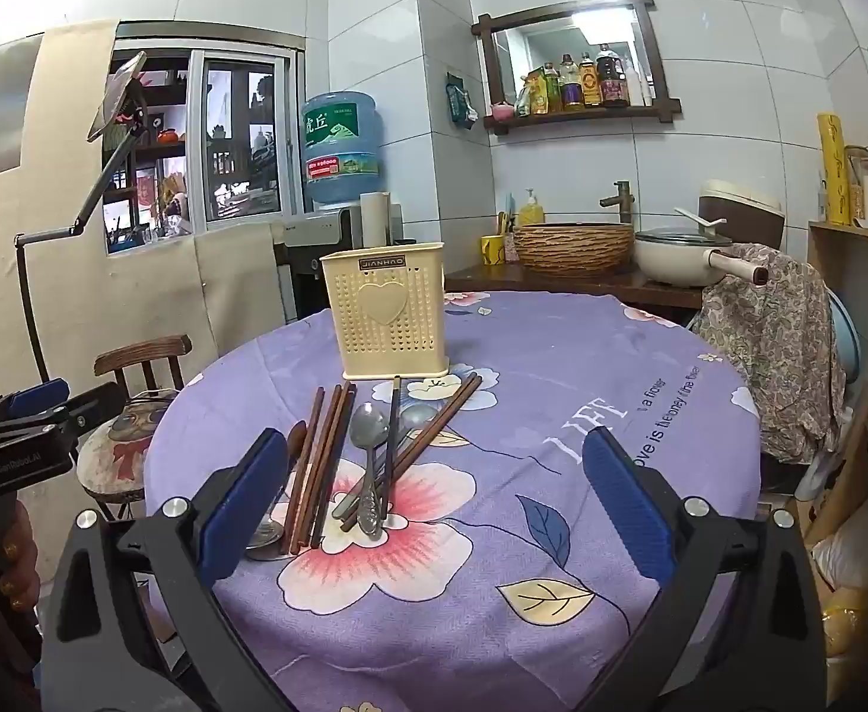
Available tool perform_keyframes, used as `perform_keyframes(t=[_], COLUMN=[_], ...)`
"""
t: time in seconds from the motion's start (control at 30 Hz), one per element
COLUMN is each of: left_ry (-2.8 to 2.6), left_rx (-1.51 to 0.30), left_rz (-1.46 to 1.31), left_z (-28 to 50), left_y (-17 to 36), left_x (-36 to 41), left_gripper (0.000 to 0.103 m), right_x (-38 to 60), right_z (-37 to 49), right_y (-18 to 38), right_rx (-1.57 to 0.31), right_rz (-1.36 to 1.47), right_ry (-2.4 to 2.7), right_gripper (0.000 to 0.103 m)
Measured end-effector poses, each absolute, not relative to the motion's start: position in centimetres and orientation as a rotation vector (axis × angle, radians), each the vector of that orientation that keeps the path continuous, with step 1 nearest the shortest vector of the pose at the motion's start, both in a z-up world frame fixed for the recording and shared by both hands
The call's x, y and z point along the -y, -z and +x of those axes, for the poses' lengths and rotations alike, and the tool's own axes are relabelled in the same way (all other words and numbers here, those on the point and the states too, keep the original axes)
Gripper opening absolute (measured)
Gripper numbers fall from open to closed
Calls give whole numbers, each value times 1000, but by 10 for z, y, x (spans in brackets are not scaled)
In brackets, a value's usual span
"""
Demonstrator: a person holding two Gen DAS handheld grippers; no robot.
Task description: Organize utensils
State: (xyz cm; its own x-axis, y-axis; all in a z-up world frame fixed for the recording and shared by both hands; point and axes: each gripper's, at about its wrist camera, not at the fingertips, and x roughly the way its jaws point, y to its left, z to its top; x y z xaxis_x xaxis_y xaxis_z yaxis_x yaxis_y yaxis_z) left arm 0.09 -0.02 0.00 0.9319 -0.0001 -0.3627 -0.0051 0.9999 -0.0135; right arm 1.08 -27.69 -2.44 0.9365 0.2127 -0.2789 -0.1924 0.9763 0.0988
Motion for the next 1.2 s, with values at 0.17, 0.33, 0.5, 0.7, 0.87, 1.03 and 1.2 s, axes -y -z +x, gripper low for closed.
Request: perform_keyframes(t=[0.17, 0.33, 0.5, 0.7, 0.87, 1.03, 1.2], left_ry=[0, 3, -1, -8, -6, -8, -7], left_rx=[-373, -360, -353, -352, -354, -356, -356], left_rz=[-18, -23, -24, -21, -21, -26, -26], left_z=[7, 1, 0, -1, -1, -1, -1], left_y=[0, -3, -7, 0, 2, 3, 3], left_x=[1, -4, -7, -1, -2, -2, -3], left_gripper=[97, 97, 97, 97, 97, 97, 97], right_x=[278, 278, 278, 276, 279, 277, 278], right_z=[11, 11, 11, 12, 13, 11, 13], right_y=[24, 23, 23, 23, 21, 23, 23], right_rx=[-296, -298, -299, -302, -303, -307, -307], right_rz=[73, 71, 68, 66, 66, 66, 65], right_ry=[-210, -211, -210, -212, -212, -213, -214], right_gripper=[98, 98, 98, 98, 98, 98, 98])
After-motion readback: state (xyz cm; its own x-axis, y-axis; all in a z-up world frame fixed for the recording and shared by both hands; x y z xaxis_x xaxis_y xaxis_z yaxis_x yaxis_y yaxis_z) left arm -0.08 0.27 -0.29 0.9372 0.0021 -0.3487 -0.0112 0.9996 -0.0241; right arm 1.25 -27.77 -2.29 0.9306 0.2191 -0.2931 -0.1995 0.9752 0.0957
